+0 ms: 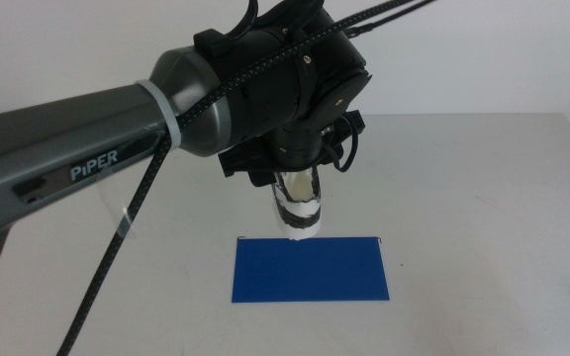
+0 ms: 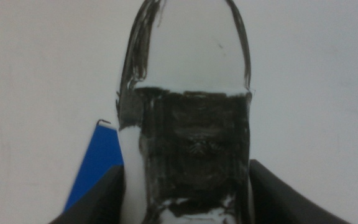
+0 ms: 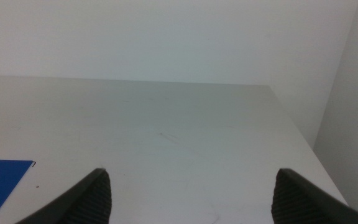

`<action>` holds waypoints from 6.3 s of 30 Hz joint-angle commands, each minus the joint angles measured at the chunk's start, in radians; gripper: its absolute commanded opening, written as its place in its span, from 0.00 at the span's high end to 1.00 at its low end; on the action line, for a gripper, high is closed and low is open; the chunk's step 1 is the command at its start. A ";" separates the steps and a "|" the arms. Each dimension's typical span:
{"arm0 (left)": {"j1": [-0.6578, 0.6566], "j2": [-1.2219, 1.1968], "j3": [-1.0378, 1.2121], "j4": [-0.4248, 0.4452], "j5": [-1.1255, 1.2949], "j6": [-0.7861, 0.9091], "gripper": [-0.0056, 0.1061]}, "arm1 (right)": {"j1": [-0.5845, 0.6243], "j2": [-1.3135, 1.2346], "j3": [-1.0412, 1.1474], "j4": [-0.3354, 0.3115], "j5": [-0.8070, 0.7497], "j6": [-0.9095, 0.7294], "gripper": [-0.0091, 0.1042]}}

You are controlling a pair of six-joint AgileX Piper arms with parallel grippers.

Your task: Use one arm to grab the shoe from the table and place it on the mat.

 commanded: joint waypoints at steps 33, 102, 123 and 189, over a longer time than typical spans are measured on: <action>0.000 0.073 -0.029 -0.108 0.001 -0.845 0.89 | -0.005 -0.020 -0.010 -0.008 -0.079 -0.013 0.33; 0.001 0.095 -0.029 -0.163 0.037 -0.845 0.19 | -0.005 -0.020 -0.010 -0.008 -0.079 -0.013 0.33; 0.001 -0.157 -0.152 0.129 0.203 -0.374 0.19 | -0.005 -0.020 -0.010 -0.008 -0.079 -0.013 0.33; 0.900 -1.936 1.680 -0.474 -1.029 1.360 0.19 | -0.005 -0.020 -0.010 -0.008 -0.079 -0.013 0.33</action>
